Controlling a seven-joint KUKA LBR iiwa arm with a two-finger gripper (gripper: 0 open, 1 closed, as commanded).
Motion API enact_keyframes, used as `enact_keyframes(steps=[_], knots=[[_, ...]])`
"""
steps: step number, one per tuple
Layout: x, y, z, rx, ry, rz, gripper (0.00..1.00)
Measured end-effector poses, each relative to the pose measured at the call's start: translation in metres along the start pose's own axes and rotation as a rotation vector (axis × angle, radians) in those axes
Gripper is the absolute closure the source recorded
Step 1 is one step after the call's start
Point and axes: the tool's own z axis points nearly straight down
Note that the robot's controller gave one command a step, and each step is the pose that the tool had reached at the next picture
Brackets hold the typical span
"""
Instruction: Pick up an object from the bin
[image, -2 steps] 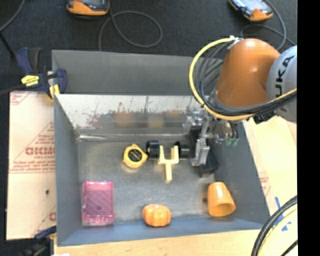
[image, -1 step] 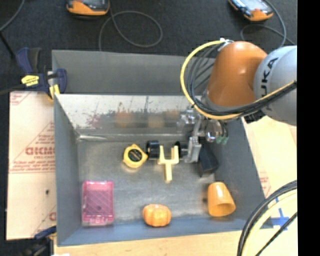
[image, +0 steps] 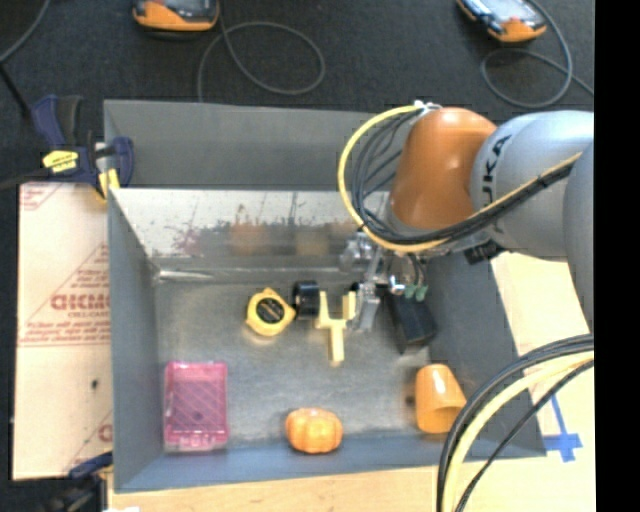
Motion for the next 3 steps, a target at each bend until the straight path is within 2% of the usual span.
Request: enact_keyframes(steps=[1, 2, 3], knots=[[0.006, 0.006, 0.047, 0.000, -0.007, 0.057, 0.00], [0.004, 0.027, 0.075, -0.001, -0.001, 0.143, 0.00], [-0.007, 0.039, 0.060, -0.001, -0.009, 0.181, 1.00]])
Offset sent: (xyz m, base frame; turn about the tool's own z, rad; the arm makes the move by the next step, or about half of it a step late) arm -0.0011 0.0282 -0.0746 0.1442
